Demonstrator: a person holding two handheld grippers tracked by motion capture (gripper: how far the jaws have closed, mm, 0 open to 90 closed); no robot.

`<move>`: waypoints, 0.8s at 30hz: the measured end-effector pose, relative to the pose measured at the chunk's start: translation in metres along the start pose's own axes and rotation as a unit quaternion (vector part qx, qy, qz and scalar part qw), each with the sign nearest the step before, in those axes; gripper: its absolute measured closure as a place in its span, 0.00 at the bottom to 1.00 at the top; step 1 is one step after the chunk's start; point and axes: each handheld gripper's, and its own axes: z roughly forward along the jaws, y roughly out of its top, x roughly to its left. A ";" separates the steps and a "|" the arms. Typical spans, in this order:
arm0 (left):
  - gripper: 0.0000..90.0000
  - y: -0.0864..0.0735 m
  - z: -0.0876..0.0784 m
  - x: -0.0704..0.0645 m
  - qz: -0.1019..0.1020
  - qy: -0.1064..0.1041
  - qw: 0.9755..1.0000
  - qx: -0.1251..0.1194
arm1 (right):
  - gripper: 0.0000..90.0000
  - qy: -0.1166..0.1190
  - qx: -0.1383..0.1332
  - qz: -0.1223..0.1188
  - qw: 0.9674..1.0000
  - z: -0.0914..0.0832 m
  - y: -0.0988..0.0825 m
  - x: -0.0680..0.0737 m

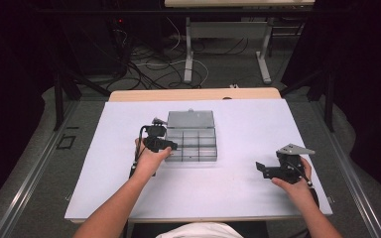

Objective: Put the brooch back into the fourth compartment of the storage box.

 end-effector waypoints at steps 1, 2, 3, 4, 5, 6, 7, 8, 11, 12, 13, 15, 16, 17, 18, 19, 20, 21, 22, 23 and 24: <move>0.71 0.000 0.000 0.000 -0.002 -0.001 1.000 -0.003 | 0.06 0.000 0.000 -0.001 1.000 0.000 0.000 0.000; 0.70 0.000 -0.001 0.000 0.001 -0.001 1.000 -0.004 | 0.06 -0.001 0.000 -0.001 1.000 0.000 0.000 0.000; 0.69 0.000 -0.001 0.000 0.000 -0.002 1.000 -0.005 | 0.06 -0.001 0.000 0.000 1.000 -0.001 0.000 0.000; 0.69 0.000 -0.002 0.000 0.002 -0.002 1.000 -0.005 | 0.06 -0.001 0.000 0.000 1.000 -0.001 0.000 0.000; 0.68 0.000 -0.002 0.000 0.003 -0.002 1.000 -0.006 | 0.06 -0.001 0.000 -0.001 1.000 -0.001 0.000 0.000; 0.68 0.000 -0.003 0.000 0.005 -0.001 1.000 -0.008 | 0.06 -0.001 0.000 -0.001 1.000 -0.001 0.000 0.000; 0.66 0.000 -0.004 0.000 0.007 -0.001 1.000 -0.008 | 0.06 -0.001 0.000 -0.001 1.000 -0.001 0.000 0.000; 0.65 0.000 -0.005 0.000 0.008 0.000 1.000 -0.009 | 0.06 0.000 0.001 0.001 1.000 -0.001 0.000 0.001; 0.63 -0.001 -0.007 0.001 0.009 -0.001 1.000 -0.014 | 0.06 0.000 -0.001 0.000 1.000 0.000 0.000 0.001; 0.62 -0.001 -0.009 0.002 0.014 0.000 1.000 -0.015 | 0.06 0.000 0.000 0.001 1.000 0.000 0.000 0.001; 0.61 -0.001 -0.010 0.002 0.012 -0.001 1.000 -0.018 | 0.06 0.000 -0.001 0.001 1.000 0.000 0.000 0.001; 0.59 -0.001 -0.011 0.003 0.017 -0.003 1.000 -0.023 | 0.06 0.000 -0.001 0.001 1.000 0.000 0.000 0.001; 0.58 -0.001 -0.012 0.004 0.018 -0.004 1.000 -0.025 | 0.06 0.000 -0.001 0.001 1.000 0.000 0.000 0.001; 0.57 -0.002 -0.013 0.004 0.018 -0.003 0.999 -0.028 | 0.06 0.000 0.000 0.002 1.000 0.000 0.000 0.001; 0.57 -0.002 -0.015 0.004 0.020 -0.003 0.999 -0.029 | 0.06 0.000 0.001 0.001 1.000 -0.001 0.000 0.001; 0.56 -0.003 -0.016 0.005 0.018 -0.006 0.999 -0.032 | 0.06 0.000 0.001 0.001 1.000 -0.001 0.000 0.001; 0.55 -0.003 -0.017 0.005 0.024 -0.005 0.999 -0.034 | 0.06 -0.001 0.001 0.001 1.000 -0.001 0.000 0.001; 0.55 -0.003 -0.018 0.006 0.023 -0.006 0.999 -0.036 | 0.06 -0.001 0.000 0.000 1.000 -0.001 0.000 0.000; 0.54 -0.004 -0.019 0.006 0.026 -0.006 0.999 -0.039 | 0.07 -0.003 0.000 -0.001 1.000 -0.001 0.000 0.000; 0.53 -0.004 -0.020 0.007 0.027 -0.006 0.999 -0.042 | 0.07 -0.003 0.001 0.000 1.000 -0.001 0.000 0.000; 0.52 -0.005 -0.021 0.007 0.028 -0.008 0.998 -0.047 | 0.07 -0.002 0.000 -0.001 1.000 -0.001 0.000 0.000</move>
